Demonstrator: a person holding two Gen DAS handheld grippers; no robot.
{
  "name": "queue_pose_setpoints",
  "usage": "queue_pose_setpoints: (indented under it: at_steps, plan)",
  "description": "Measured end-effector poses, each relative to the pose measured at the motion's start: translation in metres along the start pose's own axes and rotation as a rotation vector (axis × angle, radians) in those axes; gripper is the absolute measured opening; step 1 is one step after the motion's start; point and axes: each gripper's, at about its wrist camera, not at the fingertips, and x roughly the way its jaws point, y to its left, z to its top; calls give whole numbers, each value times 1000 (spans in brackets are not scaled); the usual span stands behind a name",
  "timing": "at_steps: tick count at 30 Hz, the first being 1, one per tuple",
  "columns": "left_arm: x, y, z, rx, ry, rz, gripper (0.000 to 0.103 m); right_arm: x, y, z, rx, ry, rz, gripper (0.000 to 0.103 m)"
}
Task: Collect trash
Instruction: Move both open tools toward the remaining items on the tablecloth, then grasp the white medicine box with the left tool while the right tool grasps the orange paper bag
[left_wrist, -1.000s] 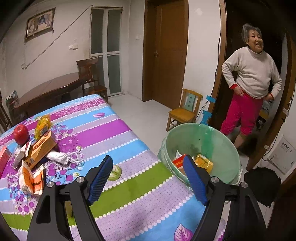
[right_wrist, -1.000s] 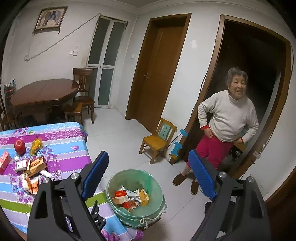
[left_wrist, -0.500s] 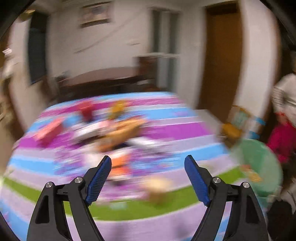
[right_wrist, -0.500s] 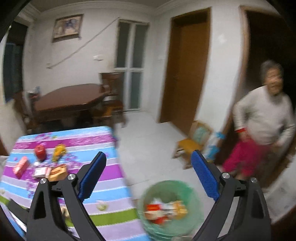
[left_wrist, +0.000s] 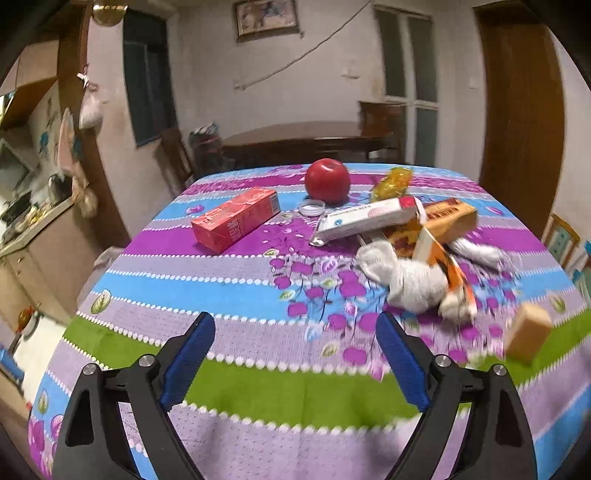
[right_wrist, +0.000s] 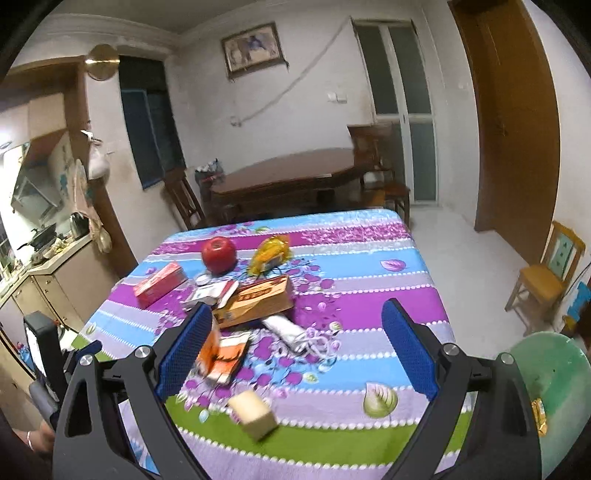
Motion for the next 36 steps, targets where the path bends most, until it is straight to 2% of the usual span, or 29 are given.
queue_pose_setpoints:
  at_steps: [2,4,5,7,8,12,16,20,23,27,29,33,36]
  plan:
    - [-6,8,-17,17,22,-38,89,-28,9,-16,9,-36,-22,90]
    - [-21,22,-30,-41,55,-47,89,-50,22,-31,27,-18,-66,90]
    - [-28,30,-34,-73,60,-62,90,-60,32,-35,0,-3,-69,90]
    - [-44,44,-38,-112,73,-140,90,-77,46,-39,-65,-7,-95,90]
    - [-49,48,-40,-112,70,-136,90,-86,51,-40,-79,-15,-120,90]
    - [-78,65,-52,-148,51,-139,90,-105,52,-51,-16,-23,-58,90]
    - [-75,66,-45,-129,51,-130,90,-81,57,-53,-55,14,-3,89]
    - [-49,58,-19,-85,67,-138,84,-34,58,-52,-76,83,28,73]
    - [-15,39,5,-58,108,-210,75,2,51,-46,-88,128,30,70]
    - [38,0,30,-48,188,-333,55,28,35,-44,-50,146,39,70]
    - [57,-13,38,-74,212,-359,53,35,26,-48,-30,155,43,70]
    - [77,-26,50,-108,217,-353,53,46,8,-52,-10,189,49,70]
    - [85,-21,59,-116,191,-306,54,54,7,-45,-7,202,85,69]
